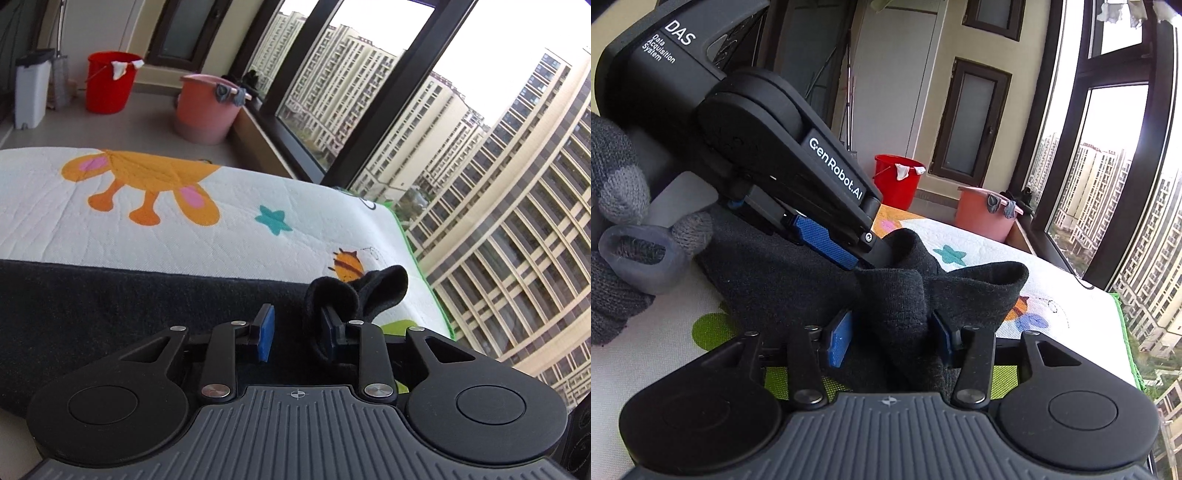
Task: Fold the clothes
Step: 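Grasp the lifted end with the left tool while the right tool holds it up, then roll the strip end over onto itself with the right tool while the left tool pins it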
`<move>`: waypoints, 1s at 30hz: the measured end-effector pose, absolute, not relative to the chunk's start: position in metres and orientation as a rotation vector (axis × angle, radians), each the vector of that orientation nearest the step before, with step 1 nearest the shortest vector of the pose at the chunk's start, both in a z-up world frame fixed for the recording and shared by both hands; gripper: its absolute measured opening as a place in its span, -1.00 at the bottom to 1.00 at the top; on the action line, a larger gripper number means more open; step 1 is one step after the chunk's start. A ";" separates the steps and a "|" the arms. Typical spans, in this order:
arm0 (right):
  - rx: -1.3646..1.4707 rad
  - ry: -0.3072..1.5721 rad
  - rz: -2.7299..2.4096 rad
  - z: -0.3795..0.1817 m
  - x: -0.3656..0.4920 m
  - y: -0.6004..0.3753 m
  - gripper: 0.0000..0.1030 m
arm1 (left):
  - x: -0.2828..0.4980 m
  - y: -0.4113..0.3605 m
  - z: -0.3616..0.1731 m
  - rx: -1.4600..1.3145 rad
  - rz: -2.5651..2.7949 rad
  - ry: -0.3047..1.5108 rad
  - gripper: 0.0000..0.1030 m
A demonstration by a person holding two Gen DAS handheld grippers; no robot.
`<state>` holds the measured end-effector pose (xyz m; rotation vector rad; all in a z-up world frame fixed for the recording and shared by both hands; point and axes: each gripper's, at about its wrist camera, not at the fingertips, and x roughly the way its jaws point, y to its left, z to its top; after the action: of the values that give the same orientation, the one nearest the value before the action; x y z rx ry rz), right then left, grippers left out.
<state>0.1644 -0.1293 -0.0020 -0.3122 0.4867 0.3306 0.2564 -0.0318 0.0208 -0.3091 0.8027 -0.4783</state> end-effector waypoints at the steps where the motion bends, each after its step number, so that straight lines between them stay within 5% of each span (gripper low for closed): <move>1: -0.325 0.486 0.334 -0.002 0.164 -0.128 -0.07 | 0.251 -0.029 0.027 -0.312 -0.463 0.764 -0.42; 15: -0.272 0.508 0.390 0.003 0.174 -0.129 0.04 | 0.272 -0.058 -0.007 -0.112 -0.447 0.800 -0.05; 21: 0.092 0.589 0.473 0.029 0.175 -0.189 0.16 | 0.270 -0.056 -0.011 -0.083 -0.463 0.776 -0.05; 24: 0.414 0.603 0.449 0.030 0.177 -0.240 0.54 | 0.271 -0.055 -0.013 -0.096 -0.463 0.776 -0.04; 30: 0.760 0.635 0.367 -0.009 0.192 -0.273 0.35 | 0.269 -0.051 -0.015 -0.128 -0.463 0.773 -0.03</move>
<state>0.1918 -0.2729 -0.0086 0.7603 0.6346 0.3666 0.2686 -0.0510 -0.0146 -0.1283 0.7732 -0.4626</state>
